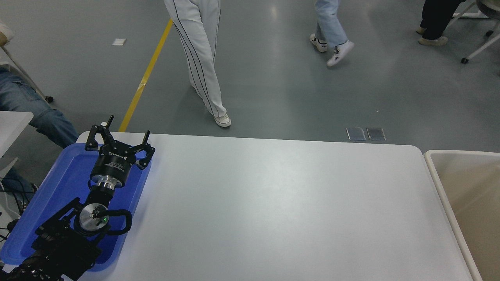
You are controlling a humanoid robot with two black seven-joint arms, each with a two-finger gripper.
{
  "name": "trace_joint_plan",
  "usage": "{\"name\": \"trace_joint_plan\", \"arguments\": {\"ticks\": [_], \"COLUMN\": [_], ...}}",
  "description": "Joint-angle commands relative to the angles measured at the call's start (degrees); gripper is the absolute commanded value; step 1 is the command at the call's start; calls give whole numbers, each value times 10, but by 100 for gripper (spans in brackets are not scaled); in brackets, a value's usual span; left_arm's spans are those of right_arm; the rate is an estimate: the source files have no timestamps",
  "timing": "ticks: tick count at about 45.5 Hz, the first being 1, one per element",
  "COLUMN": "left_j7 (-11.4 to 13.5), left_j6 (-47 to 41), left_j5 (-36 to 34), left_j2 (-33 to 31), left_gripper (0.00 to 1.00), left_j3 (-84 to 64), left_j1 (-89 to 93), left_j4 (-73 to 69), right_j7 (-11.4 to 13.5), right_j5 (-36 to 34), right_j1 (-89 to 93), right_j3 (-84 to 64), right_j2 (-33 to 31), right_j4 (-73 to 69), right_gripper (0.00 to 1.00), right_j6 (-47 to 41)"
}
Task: Pick up paper ball place in dustbin
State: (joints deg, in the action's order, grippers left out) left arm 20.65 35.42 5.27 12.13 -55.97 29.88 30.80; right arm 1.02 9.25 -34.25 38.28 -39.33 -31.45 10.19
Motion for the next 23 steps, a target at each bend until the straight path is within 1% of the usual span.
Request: {"name": "trace_joint_plan", "arguments": {"ticks": [1, 7, 9, 11, 15, 18, 23], "left_j7": [0, 0, 0, 0, 0, 0, 0], "left_j6": [0, 0, 0, 0, 0, 0, 0], "left_j5": [0, -1, 0, 0, 0, 0, 0], "left_j2": [0, 0, 0, 0, 0, 0, 0], "left_gripper": [100, 100, 100, 100, 100, 100, 100], "left_j3": [1, 0, 0, 1, 0, 0, 0], "left_j1": [0, 0, 0, 0, 0, 0, 0], "left_j4": [0, 0, 0, 0, 0, 0, 0], "right_j7": [-73, -162, -185, -202, -220, -234, -239], "right_j5": [-59, -60, -62, -64, -81, -84, -82], "right_j1": [20, 39, 46, 52, 64, 67, 68], "right_j3": [94, 96, 98, 99, 99, 98, 98], "right_j2": [16, 36, 44, 53, 75, 95, 121], "right_j4": [-48, -53, -53, -53, -55, -66, -95], "right_gripper": [100, 100, 100, 100, 100, 100, 100], "right_j6": [-46, -119, -147, -170, -198, -199, -179]}}
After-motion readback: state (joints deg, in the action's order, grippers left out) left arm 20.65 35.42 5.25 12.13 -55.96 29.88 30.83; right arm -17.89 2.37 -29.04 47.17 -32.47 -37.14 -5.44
